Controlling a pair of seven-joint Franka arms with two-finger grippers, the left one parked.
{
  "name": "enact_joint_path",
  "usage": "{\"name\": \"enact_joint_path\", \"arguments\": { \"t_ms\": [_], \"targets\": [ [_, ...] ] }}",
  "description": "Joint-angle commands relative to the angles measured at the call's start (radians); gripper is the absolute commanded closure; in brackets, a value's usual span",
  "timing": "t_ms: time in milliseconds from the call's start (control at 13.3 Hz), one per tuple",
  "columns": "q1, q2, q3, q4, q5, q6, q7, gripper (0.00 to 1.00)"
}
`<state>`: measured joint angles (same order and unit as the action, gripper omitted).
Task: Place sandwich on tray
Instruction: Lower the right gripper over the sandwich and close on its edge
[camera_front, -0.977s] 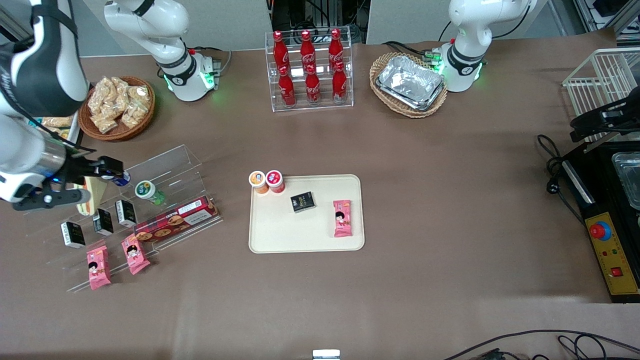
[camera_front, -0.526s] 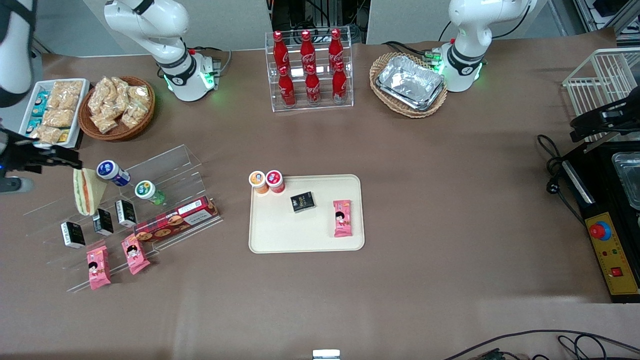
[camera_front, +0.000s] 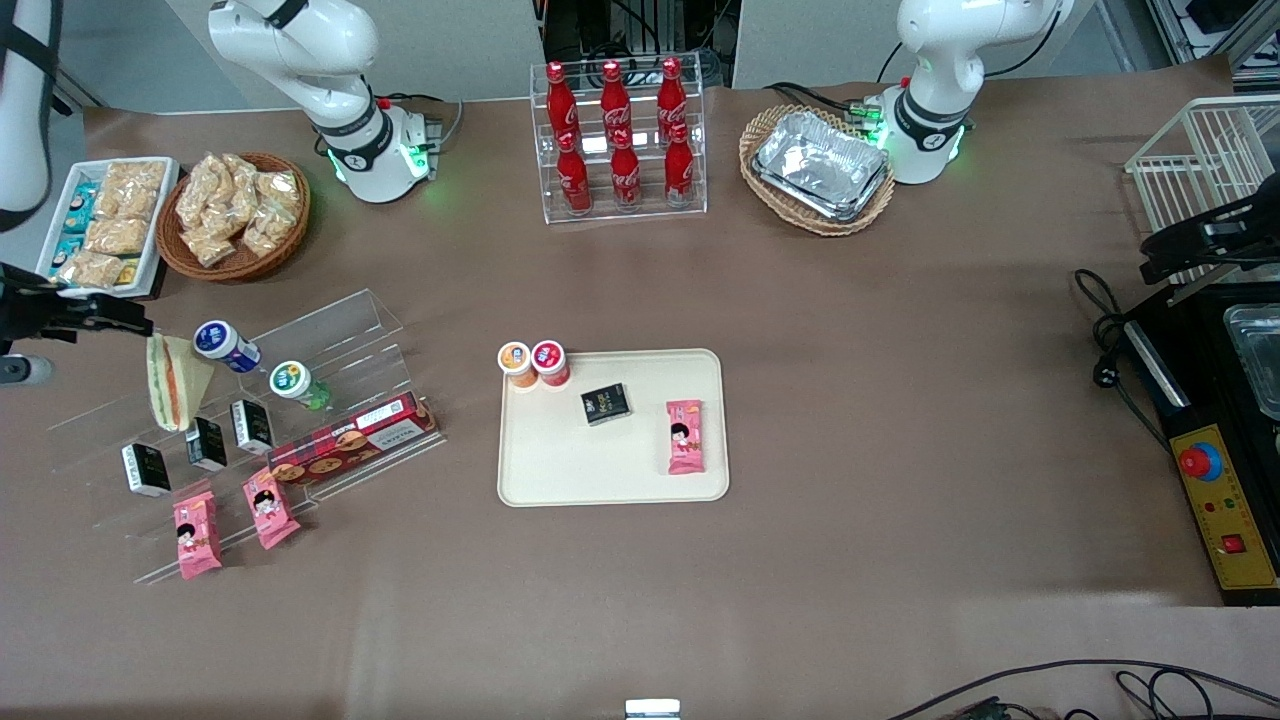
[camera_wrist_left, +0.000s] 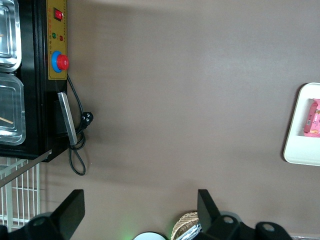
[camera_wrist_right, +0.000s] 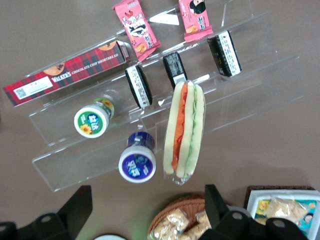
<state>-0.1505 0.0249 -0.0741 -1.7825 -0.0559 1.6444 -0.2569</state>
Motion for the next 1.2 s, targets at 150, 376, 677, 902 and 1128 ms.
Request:
{"name": "enact_joint_path", "arguments": {
  "t_ms": [150,376,677,902,1128],
  "targets": [
    [0.000,-0.054,-0.018,-0.176,-0.015,0.170,-0.013,0.00],
    [-0.030,-0.048,-0.035,-0.227,-0.018,0.235,-0.018,0.00],
    [-0.035,-0.048,-0.058,-0.303,-0.019,0.311,-0.021,0.00],
    [-0.035,-0.051,-0.069,-0.350,-0.019,0.357,-0.022,0.00],
    [-0.044,-0.049,-0.072,-0.365,-0.019,0.376,-0.024,0.00]
  ]
}}
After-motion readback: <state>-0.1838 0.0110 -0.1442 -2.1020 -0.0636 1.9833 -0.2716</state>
